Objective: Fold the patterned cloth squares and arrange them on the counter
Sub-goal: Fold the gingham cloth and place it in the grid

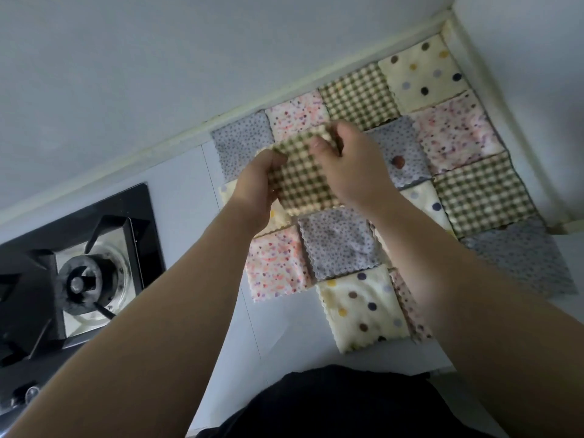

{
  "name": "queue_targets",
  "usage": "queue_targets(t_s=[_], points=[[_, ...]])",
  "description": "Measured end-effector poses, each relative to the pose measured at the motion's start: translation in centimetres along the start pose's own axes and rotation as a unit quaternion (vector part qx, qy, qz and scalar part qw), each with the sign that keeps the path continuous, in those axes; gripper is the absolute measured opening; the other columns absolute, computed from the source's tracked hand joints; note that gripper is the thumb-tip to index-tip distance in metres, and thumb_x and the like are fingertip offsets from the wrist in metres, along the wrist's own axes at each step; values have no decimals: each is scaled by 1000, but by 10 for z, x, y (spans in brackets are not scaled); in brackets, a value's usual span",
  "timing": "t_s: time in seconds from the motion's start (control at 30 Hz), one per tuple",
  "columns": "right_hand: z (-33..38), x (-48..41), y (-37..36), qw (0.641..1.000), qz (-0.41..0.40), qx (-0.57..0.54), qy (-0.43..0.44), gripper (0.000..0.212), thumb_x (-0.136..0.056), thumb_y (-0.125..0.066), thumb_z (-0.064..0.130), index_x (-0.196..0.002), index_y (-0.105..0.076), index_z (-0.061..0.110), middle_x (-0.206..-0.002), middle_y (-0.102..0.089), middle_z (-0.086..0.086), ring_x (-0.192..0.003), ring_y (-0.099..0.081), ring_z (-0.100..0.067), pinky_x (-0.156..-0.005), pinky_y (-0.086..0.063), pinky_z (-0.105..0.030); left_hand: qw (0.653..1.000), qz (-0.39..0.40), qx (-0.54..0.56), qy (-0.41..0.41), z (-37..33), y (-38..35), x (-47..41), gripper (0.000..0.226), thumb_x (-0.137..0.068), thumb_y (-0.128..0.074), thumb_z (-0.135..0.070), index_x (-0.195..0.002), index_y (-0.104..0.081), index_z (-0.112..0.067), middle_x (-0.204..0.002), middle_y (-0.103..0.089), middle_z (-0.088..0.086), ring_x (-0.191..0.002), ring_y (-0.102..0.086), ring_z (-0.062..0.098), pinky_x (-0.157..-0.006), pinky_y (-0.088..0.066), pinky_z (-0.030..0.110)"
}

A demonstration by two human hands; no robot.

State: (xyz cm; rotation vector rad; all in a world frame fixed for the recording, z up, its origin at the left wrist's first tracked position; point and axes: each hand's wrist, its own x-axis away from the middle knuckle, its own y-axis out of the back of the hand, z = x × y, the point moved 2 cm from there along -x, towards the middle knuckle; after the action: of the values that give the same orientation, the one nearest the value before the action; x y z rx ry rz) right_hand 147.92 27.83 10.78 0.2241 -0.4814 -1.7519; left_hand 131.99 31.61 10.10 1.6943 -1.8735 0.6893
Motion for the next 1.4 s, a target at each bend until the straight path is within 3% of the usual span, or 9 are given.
queue_targets(t_s=[0.07,0.13,0.3,0.5,0.7,0.87,1.13,1.27,1.4], points=[[-7,-1,6,1000,-16,-7,-22,20,-106,-49,36,-108,-53,17,-83,-54,13,-70,-50,1,-57,-39,-7,999,21,30,7,-1,-7,4,39,-82,-65,-29,-116,-67,-9,-115,-75,5,-109,-69,27,-99,-53,44],[-13,-1,9,998,-32,45,-7,22,-108,-43,37,-107,-47,15,-76,-49,11,-64,-48,-2,-51,-38,-14,999,-3,39,18,-3,-16,6,39,-90,-67,-34,-121,-67,-11,-115,-75,4,-108,-71,26,-98,-54,44],[-28,-6,14,991,-41,130,-16,32,-109,-35,41,-115,-44,11,-73,-48,7,-59,-48,-11,-51,-38,-32,976,-127,-159,-79,-3,-44,-2,28,-103,-51,-45,-95,-63,-20,-93,-70,-3,-86,-68,15,-68,-56,29],[-56,-35,27,984,-46,150,-89,44,-104,-44,54,-88,-48,13,-71,-46,4,-59,-43,-8,-46,-25,-20,918,-179,-324,-144,3,-62,-32,42,-104,-39,-53,-100,-55,-15,-86,-62,-1,-78,-62,18,-71,-57,43],[-73,-86,45,978,-97,169,-73,37,-106,-44,46,-92,-49,12,-74,-49,4,-60,-44,-8,-49,-26,-24,945,-132,-280,-105,-17,-92,-70,39,-103,-40,-54,-111,-53,-18,-94,-59,-6,-82,-59,12,-68,-55,34],[-79,-133,59,964,-115,235,-39,37,-108,-39,42,-104,-56,8,-89,-53,-3,-78,-49,-22,-65,-31,-31,962,-114,-230,-90,-35,-108,-101,23,-98,-49,-28,-111,-58,-11,-88,-60,-1,-74,-55,14,-55,-43,27],[-84,-165,59,954,-118,270,-46,41,-108,-40,40,-114,-59,5,-107,-59,-14,-84,-48,-24,-69,-32,-33,920,-134,-337,-148,-46,-111,-129,25,-99,-59,-38,-109,-60,-16,-84,-59,-10,-68,-52,2,-43,-33,12],[-89,-166,58,947,-99,295,-83,44,-108,-38,43,-121,-56,6,-120,-56,-16,-85,-46,-24,-70,-33,-33,891,-149,-395,-170,-43,-110,-134,32,-97,-62,-44,-110,-63,-15,-94,-66,-5,-81,-58,12,-51,-30,14],[-90,-167,57,943,-97,310,-70,43,-108,-38,43,-124,-56,6,-123,-56,-16,-102,-57,-31,-72,-33,-34,883,-164,-396,-190,-42,-109,-136,30,-94,-65,-43,-109,-60,-17,-100,-68,-1,-88,-64,18,-66,-42,24]])
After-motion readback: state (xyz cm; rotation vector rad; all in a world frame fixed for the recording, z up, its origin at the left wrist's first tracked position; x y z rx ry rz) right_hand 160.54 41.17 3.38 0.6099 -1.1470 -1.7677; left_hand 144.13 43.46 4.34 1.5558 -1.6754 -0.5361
